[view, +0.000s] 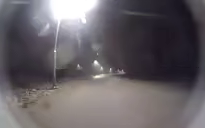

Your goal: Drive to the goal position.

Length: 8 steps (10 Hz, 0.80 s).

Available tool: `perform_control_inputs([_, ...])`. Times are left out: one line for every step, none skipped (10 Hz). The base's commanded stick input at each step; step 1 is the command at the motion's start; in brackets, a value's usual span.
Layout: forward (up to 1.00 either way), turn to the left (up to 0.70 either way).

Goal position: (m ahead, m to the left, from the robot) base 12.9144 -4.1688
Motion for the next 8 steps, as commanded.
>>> perform_control_inputs([1.0,0.07])
perform_control_inputs([1.0,0.07])
perform_control_inputs([1.0,0.07])
perform_control_inputs([1.0,0.07])
perform_control_inputs([1.0,0.07])
perform_control_inputs([1.0,0.09])
perform_control_inputs([1.0,0.11])
perform_control_inputs([1.0,0.11])
